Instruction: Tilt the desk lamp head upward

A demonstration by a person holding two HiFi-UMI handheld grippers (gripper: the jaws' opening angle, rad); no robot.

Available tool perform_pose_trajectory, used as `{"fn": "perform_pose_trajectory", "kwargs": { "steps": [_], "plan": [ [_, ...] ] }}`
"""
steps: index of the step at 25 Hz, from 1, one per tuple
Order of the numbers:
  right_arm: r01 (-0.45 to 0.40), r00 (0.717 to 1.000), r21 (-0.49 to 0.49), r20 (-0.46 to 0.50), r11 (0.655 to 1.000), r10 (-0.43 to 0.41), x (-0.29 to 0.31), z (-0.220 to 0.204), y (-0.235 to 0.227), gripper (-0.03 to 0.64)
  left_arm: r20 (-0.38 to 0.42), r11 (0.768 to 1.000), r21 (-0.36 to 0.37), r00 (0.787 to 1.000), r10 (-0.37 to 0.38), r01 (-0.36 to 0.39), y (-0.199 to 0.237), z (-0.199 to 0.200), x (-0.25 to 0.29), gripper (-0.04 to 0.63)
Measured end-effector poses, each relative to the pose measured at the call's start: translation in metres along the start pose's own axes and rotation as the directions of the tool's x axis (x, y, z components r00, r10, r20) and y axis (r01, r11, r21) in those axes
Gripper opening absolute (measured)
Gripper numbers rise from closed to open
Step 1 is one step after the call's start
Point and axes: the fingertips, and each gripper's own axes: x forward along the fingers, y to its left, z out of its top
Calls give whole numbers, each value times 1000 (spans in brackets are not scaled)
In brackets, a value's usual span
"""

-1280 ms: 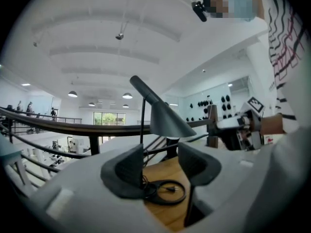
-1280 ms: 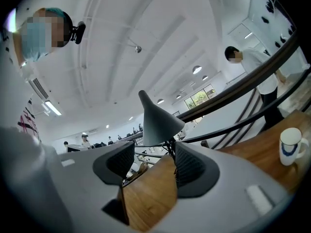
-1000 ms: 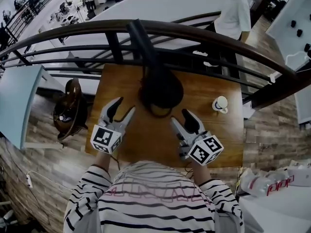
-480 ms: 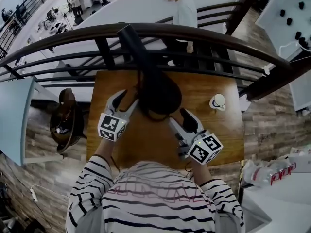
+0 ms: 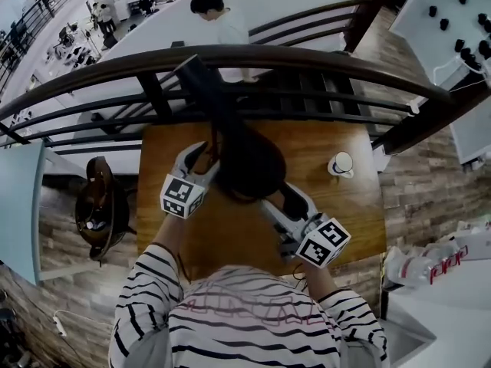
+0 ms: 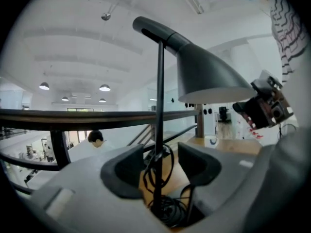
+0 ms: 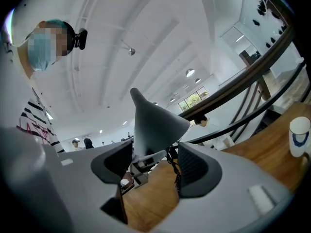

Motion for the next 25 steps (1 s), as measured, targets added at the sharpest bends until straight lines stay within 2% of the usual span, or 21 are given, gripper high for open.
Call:
{"fn": "perform_pose_trajectory", "kwargs": {
  "steps": [3,5,9,17,25],
  "plan": [
    [12,1000,1,2,1000,-12,5,0,-3,279,3,999,1,999,-46,46,1,-3,12,205],
    [16,1000,2,7,1000,-16,6,3,-4,279,-2,998,7,998,-68,68,1,-4,19,145],
    [15,1000,9,21,1000,-15,9,7,-7,279,-2,995,21,996,-94,94,3,-3,25,112],
    [-4,999,48,38,999,2,10,7,-6,300,-20,995,14,995,-96,96,5,-8,26,80],
    [-22,999,66,48,998,18,2,14,2,328,-36,994,20,994,-103,104,1,-5,25,75]
  ]
}}
